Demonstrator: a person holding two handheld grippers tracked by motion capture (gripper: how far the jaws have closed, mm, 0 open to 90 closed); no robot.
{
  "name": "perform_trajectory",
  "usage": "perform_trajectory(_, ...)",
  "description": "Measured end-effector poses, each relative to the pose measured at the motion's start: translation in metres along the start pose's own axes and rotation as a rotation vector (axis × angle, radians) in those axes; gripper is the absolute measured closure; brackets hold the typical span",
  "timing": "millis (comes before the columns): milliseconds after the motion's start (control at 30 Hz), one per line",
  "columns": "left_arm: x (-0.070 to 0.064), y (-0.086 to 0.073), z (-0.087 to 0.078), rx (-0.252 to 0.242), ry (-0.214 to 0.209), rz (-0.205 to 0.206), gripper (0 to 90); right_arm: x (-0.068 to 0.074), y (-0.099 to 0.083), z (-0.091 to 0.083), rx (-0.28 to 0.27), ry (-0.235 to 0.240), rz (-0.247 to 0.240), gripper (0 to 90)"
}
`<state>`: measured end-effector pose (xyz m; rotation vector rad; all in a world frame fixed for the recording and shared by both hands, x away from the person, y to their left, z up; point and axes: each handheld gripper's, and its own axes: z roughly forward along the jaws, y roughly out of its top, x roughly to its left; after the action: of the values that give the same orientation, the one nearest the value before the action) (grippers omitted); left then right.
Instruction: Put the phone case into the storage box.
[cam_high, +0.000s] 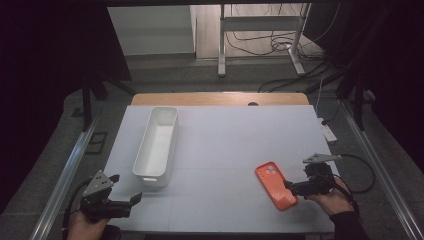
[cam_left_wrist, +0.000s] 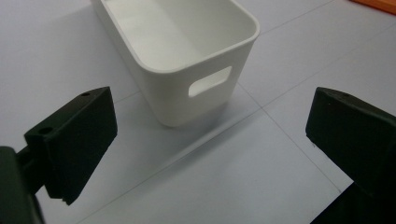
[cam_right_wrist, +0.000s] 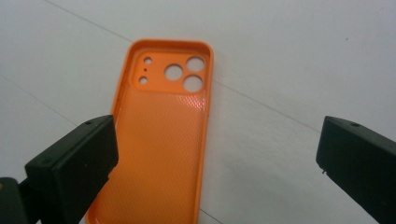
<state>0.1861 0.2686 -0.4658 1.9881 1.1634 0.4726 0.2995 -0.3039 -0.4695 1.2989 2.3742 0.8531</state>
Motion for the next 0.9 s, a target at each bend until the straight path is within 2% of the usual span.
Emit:
perform_trajectory(200,0.0,0.0,0.0,0.001,0.001,0.002,2.6,-0.004,-0.004,0.01,0.035,-0.008,0.015,0.0)
perform_trajectory(433,-0.001,0.0,0.0,0.002,0.001,0.005,2.6,-0.005,-0.009,0.024,0.107,-0.011,-0.005,0.0)
perform_trajectory(567,-0.001,0.0,0.0,0.002,0.001,0.006,2.6,-0.007,-0.011,0.03,0.136,-0.009,0.008,0.0)
perform_trajectory(767,-0.001,0.0,0.0,0.002,0.002,0.008,2.6,-0.008,-0.011,0.031,0.147,0.013,0.018,0.0)
perform_trajectory(900,-0.001,0.0,0.0,0.003,0.003,0.009,2.6,-0.008,-0.012,0.034,0.176,0.013,0.014,0.0)
